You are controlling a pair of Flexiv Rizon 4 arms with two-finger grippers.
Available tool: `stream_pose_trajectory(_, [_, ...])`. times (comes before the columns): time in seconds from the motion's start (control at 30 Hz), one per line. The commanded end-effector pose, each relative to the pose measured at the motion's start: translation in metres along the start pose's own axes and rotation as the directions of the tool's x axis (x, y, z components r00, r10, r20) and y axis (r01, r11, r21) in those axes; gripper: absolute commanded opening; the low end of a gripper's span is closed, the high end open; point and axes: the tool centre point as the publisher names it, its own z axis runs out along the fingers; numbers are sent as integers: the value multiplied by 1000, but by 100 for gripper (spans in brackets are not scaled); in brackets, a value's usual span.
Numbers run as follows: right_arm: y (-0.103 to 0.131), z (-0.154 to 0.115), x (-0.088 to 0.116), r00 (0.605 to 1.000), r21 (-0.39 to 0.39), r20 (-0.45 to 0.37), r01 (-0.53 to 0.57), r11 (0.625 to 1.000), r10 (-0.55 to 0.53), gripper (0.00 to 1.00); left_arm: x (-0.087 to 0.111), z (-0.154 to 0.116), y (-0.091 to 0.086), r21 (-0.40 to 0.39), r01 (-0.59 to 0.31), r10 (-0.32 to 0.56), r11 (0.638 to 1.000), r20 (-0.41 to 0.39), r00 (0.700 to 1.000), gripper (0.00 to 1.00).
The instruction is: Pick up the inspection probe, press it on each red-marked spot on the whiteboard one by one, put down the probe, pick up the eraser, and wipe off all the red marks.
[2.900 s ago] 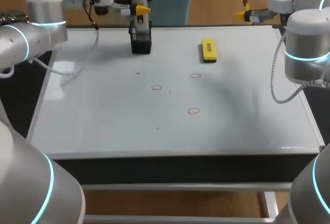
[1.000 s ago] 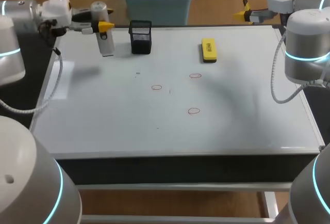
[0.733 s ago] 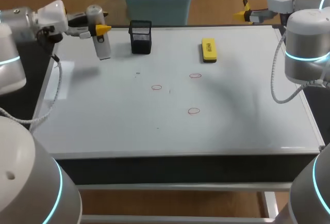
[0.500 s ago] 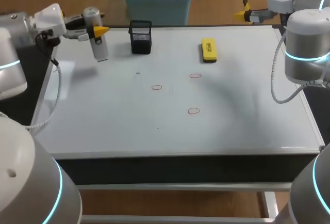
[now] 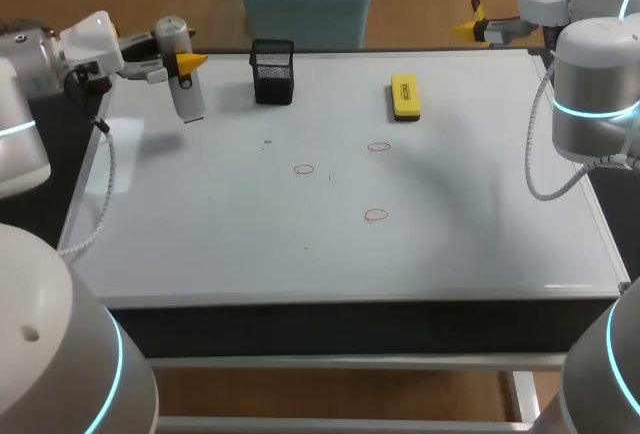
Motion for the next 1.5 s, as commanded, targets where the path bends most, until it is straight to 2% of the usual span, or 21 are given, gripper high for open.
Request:
stream_pose_trajectory(0.03, [0, 0, -1, 1000, 0, -1, 0, 1000, 0, 100, 0, 0, -1, 1, -1, 1, 1000, 2, 1000, 0])
stream_pose_trajectory(0.1, [-5, 6, -8, 992, 114, -94, 98, 989, -88, 100, 0, 0, -1, 1, -1, 1, 1000, 2, 1000, 0])
stream_pose_trajectory(0.17, [-8, 13, -10, 958, 203, -223, 225, 953, -178, 100, 0, 0, -1, 1, -1, 1, 1000, 2, 1000, 0])
stream_pose_trajectory(0.23, [-12, 21, -13, 925, 235, -313, 297, 925, -217, 100, 0, 0, -1, 1, -1, 1, 1000, 2, 1000, 0])
stream_pose_trajectory(0.33, [-19, 33, -13, 850, 244, -464, 392, 887, -248, 100, 0, 0, -1, 1, -1, 1, 1000, 2, 1000, 0])
stream_pose_trajectory(0.4, [-23, 40, -10, 775, 245, -560, 494, 834, -294, 100, 0, 0, -1, 1, -1, 1, 1000, 2, 1000, 0])
stream_pose_trajectory(0.43, [-25, 43, -9, 742, 254, -588, 547, 798, -321, 100, 0, 0, -1, 1, -1, 1, 1000, 2, 1000, 0])
stream_pose_trajectory(0.5, [-24, 47, -1, 640, 238, -676, 658, 714, -365, 100, 0, 0, -1, 1, -1, 1, 1000, 2, 1000, 0])
stream_pose_trajectory(0.53, [-25, 50, 1, 602, 231, -700, 699, 677, -383, 100, 0, 0, -1, 1, -1, 1, 1000, 2, 1000, 0])
stream_pose_trajectory(0.57, [-24, 53, 4, 566, 213, -727, 724, 656, -389, 100, 0, 0, -1, 1, -1, 1, 1000, 2, 1000, 0])
stream_pose_trajectory(0.6, [-24, 55, 6, 511, 184, -767, 755, 630, -388, 100, 0, 0, -1, 1, -1, 1, 1000, 2, 1000, 0])
stream_pose_trajectory(0.7, [-27, 61, 14, 348, 126, -863, 851, 511, -367, 100, 0, 0, -1, 1, -1, 1, 1000, 2, 1000, 0])
stream_pose_trajectory(0.73, [-27, 63, 17, 296, 104, -885, 878, 467, -360, 100, 0, 0, -1, 1, -1, 1, 1000, 2, 1000, 0])
stream_pose_trajectory(0.83, [-29, 69, 23, 198, 56, -923, 917, 395, -329, 100, 0, 0, -1, 1, -1, 1, 1000, 2, 1000, 0])
stream_pose_trajectory(0.97, [-34, 77, 31, 111, 10, -948, 947, 322, -298, 100, 0, 0, -1, 1, -1, 1, 1000, 2, 1000, 0])
stream_pose_trajectory(1.2, [-53, 87, 49, -68, -89, -971, 992, 85, -228, 100, 0, 0, -1, 1, -1, 1, 1000, 2, 1000, 0])
stream_pose_trajectory(1.3, [-57, 90, 50, -89, -86, -964, 996, -23, -249, 100, 0, 0, -1, 1, -1, 1, 1000, 2, 1000, 0])
stream_pose_trajectory(1.37, [-47, 91, 52, -36, -32, -963, 999, -20, -268, 100, 0, 0, -1, 1, -1, 1, 1000, 2, 1000, 0])
stream_pose_trajectory(1.4, [-39, 93, 52, 12, 12, -956, 1000, 4, -293, 100, 0, 0, -1, 1, -1, 1, 1000, 2, 1000, 0])
stream_pose_trajectory(1.5, [-39, 93, 52, 12, 12, -956, 1000, 4, -293, 100, 0, 0, -1, 1, -1, 1, 1000, 2, 1000, 0])
